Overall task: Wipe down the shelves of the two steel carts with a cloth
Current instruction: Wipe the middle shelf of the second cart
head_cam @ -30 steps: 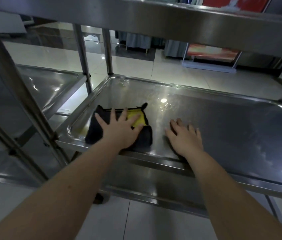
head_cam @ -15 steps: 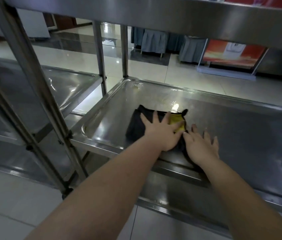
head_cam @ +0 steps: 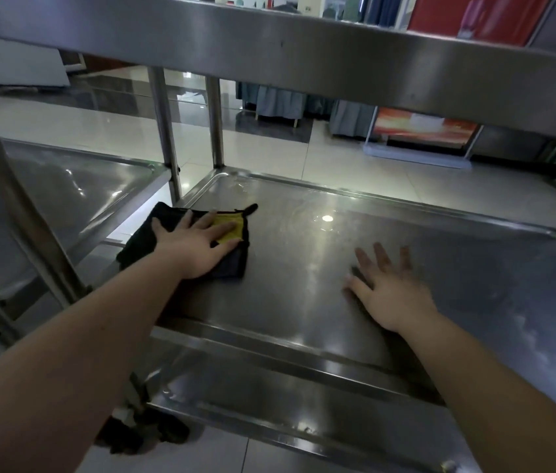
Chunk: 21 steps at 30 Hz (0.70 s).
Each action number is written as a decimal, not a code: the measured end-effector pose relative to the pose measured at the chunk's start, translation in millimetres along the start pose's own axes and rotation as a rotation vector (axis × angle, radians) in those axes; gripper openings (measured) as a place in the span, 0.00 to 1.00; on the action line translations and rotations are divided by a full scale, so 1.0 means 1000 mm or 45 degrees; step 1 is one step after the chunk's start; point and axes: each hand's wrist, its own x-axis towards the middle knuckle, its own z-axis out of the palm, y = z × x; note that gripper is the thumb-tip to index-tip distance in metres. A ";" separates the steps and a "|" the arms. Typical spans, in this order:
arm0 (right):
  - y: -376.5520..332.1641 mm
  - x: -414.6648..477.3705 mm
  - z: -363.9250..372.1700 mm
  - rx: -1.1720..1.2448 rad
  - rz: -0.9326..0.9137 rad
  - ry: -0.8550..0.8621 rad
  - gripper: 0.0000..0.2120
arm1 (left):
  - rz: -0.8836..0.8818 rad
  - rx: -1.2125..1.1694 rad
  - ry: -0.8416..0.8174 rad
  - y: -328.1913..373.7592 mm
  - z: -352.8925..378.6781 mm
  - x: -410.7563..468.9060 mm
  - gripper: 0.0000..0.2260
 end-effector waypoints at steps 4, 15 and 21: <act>0.028 0.013 -0.001 -0.015 0.208 -0.051 0.37 | 0.003 -0.004 -0.001 0.004 0.003 0.005 0.28; 0.032 0.013 0.020 0.089 0.199 0.041 0.39 | 0.456 -0.040 0.003 0.226 0.015 0.039 0.25; 0.036 0.020 0.019 0.214 0.282 -0.029 0.41 | 0.515 -0.082 0.062 0.268 0.020 0.059 0.24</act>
